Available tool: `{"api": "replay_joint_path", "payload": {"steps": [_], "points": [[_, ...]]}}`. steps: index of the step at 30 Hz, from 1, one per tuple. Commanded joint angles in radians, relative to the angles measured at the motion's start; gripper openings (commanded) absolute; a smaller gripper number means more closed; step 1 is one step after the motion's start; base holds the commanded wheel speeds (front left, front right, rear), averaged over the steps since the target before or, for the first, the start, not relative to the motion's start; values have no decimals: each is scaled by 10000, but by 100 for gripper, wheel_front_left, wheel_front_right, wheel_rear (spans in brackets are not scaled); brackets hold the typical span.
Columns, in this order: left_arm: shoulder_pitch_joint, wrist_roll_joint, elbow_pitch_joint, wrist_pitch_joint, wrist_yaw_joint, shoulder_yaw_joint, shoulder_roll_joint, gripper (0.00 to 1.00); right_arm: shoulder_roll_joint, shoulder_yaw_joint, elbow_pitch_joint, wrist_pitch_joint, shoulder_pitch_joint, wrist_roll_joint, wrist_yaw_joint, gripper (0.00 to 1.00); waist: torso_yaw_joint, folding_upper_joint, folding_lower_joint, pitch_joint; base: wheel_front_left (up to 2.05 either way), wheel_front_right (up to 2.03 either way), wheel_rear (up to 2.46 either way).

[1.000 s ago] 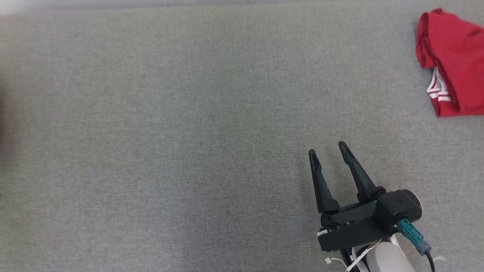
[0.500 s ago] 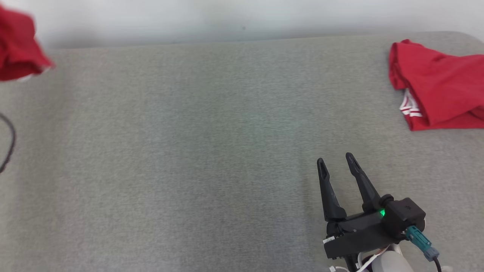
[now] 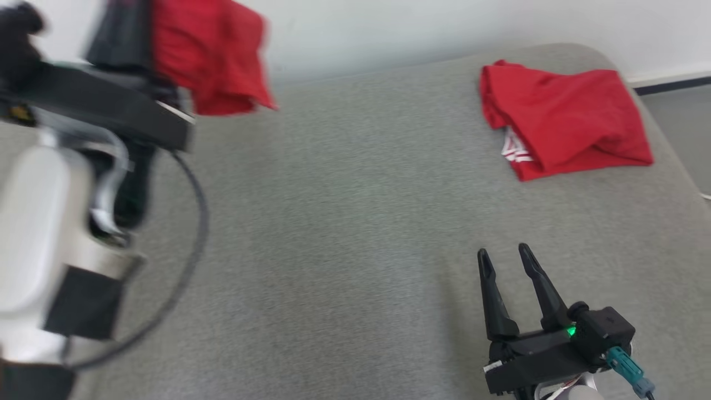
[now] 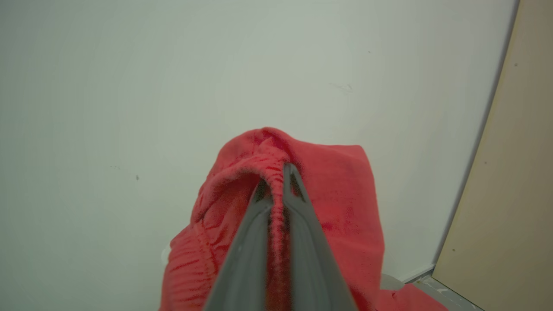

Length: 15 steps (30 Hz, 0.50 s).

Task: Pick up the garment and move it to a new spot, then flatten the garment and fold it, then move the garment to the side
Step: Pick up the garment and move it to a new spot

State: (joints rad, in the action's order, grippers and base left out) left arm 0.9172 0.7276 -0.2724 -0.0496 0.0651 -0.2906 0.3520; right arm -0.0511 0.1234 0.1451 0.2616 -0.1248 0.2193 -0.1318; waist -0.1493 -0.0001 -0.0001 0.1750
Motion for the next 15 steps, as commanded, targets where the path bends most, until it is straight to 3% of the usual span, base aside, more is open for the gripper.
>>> {"api": "replay_joint_path", "payload": {"steps": [1,8,15], "points": [[-378,40,412,52,-127,-187,-268,0,19,-72,16,45,138,30,26,100,-546,1,1,-149,0,0,0],[-1800,396,1464,135,-454,-845,-1197,0,20,-219,29,43,298,39,26,100,-773,1,1,-136,0,0,0],[-3650,705,538,-94,-458,-1304,-1541,0,17,-169,73,43,242,70,26,100,-693,1,1,-18,0,0,0]]}}
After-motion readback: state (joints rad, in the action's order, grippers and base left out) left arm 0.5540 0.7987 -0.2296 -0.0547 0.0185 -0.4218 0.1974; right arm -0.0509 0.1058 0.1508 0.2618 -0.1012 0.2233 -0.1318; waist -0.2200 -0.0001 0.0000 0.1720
